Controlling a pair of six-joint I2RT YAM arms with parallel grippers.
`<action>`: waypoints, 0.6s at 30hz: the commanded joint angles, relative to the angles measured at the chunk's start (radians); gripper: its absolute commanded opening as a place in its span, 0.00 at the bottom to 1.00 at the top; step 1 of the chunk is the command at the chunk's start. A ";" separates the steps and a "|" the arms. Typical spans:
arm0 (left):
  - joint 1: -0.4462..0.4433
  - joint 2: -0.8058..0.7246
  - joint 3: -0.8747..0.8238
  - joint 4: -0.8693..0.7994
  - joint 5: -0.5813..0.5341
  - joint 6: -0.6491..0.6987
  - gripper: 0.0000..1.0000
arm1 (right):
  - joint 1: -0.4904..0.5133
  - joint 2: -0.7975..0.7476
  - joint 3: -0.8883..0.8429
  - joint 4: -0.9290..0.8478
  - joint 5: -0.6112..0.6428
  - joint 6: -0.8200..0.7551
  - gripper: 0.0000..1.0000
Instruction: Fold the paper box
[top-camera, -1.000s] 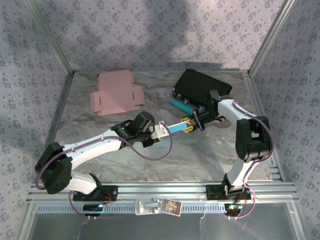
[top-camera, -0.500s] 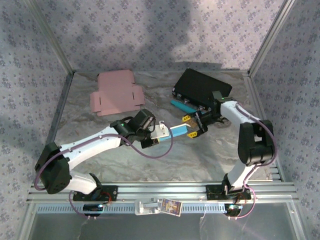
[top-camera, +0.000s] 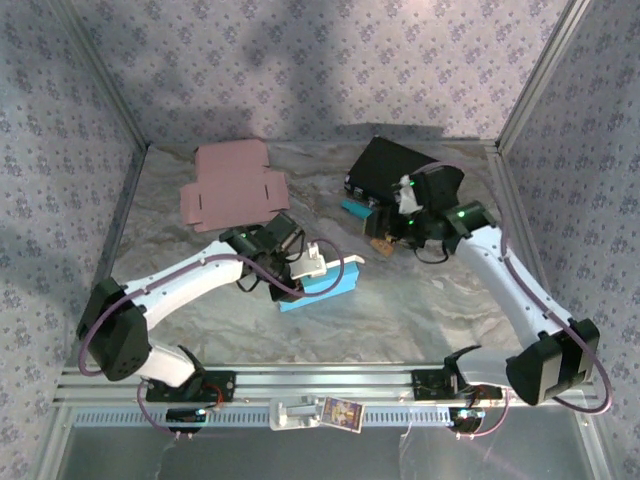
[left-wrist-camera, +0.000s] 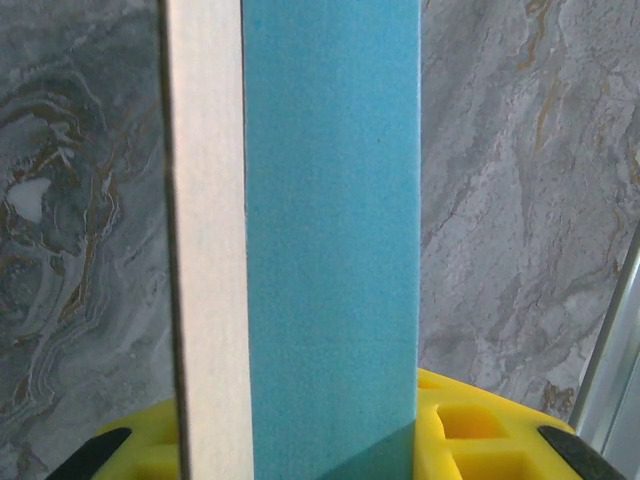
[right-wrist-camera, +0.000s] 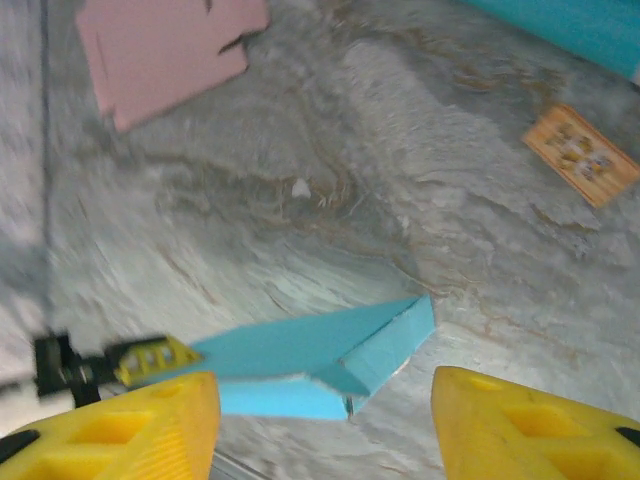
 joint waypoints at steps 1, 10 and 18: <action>0.020 0.030 0.044 -0.054 0.043 0.005 0.24 | 0.076 0.012 -0.062 -0.017 0.132 -0.221 0.65; 0.025 0.045 0.049 -0.040 0.039 0.012 0.26 | 0.173 0.070 -0.098 -0.003 0.195 -0.144 0.68; 0.025 0.037 0.048 -0.035 0.039 0.010 0.29 | 0.178 0.185 -0.067 -0.042 0.259 -0.145 0.62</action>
